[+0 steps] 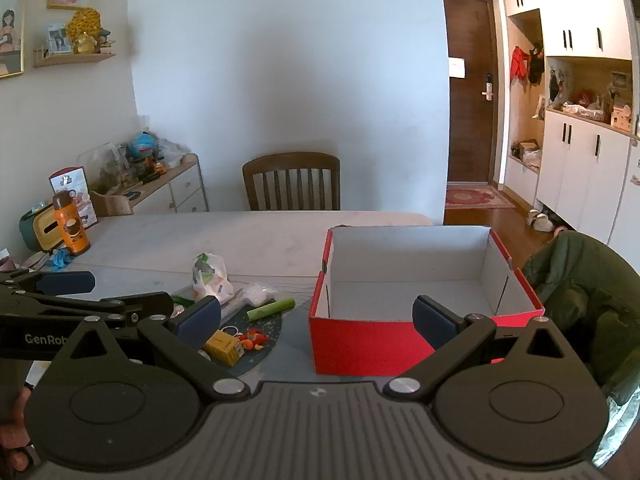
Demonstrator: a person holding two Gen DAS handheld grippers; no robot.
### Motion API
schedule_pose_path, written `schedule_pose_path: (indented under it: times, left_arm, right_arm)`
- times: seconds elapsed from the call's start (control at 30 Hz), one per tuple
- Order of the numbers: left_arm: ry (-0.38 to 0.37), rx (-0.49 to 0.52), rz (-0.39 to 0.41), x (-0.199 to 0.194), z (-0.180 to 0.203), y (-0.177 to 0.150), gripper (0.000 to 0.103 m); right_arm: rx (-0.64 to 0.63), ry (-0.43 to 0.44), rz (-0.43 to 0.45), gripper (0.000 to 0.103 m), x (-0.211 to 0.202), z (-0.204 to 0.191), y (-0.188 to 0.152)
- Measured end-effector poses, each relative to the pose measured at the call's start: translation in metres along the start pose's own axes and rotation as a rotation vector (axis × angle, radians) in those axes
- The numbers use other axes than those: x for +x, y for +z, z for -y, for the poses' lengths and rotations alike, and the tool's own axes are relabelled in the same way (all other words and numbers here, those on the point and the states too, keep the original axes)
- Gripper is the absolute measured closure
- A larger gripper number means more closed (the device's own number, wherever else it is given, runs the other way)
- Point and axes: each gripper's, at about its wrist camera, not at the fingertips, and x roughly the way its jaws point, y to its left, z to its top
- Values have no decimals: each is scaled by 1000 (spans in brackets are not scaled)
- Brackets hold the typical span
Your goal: Organize objects
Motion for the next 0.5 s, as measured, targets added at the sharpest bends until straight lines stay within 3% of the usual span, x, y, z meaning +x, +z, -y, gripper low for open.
schedule_pose_path:
  times: [0.5]
  left_arm:
    - [35,-12,-19,1,-14,1,1]
  right_arm:
    - [-37,69,2,0,13,-13,2]
